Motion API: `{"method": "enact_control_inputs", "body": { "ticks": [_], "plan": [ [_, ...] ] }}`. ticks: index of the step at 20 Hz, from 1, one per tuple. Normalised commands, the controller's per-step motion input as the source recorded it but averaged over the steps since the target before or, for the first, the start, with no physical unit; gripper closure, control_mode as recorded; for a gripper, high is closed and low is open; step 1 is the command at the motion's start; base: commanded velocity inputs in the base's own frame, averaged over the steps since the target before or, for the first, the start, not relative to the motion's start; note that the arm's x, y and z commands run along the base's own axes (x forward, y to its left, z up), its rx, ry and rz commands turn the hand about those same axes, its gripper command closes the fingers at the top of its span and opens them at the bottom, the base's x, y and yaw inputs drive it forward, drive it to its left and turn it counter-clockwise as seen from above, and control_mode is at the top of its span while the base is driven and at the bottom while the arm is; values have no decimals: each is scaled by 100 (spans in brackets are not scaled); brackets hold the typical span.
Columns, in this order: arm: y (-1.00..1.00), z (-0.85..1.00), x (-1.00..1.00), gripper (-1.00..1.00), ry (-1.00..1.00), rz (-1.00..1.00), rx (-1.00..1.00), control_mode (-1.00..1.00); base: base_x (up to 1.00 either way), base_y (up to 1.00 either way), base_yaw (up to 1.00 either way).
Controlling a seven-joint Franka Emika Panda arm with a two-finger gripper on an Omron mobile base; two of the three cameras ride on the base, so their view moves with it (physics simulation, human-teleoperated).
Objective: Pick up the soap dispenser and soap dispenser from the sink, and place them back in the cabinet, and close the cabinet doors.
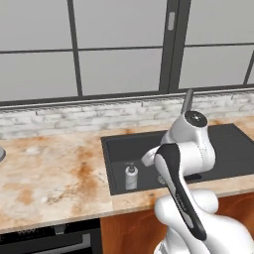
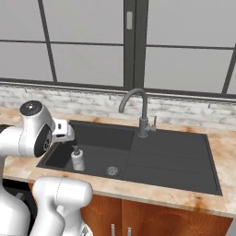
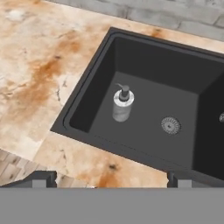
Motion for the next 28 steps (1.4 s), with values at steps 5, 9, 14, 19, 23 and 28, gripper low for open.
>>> {"method": "enact_control_inputs", "body": {
  "ticks": [5, 9, 14, 19, 23, 28],
  "plan": [
    [3, -39, 27, -100, 0, 0, 0, -100, 0, 0, 0],
    [0, -38, 24, -100, 0, 0, 0, -100, 0, 0, 0],
    [0, -36, 21, -100, 0, 0, 0, -100, 0, 0, 0],
    [6, -31, 20, -100, 0, 0, 0, -100, 0, 0, 0],
    [12, -19, 25, -100, 0, 0, 0, -100, 0, 0, 0],
    [7, -8, 30, -100, 0, 0, 0, -100, 0, 0, 0]
  ]
}}
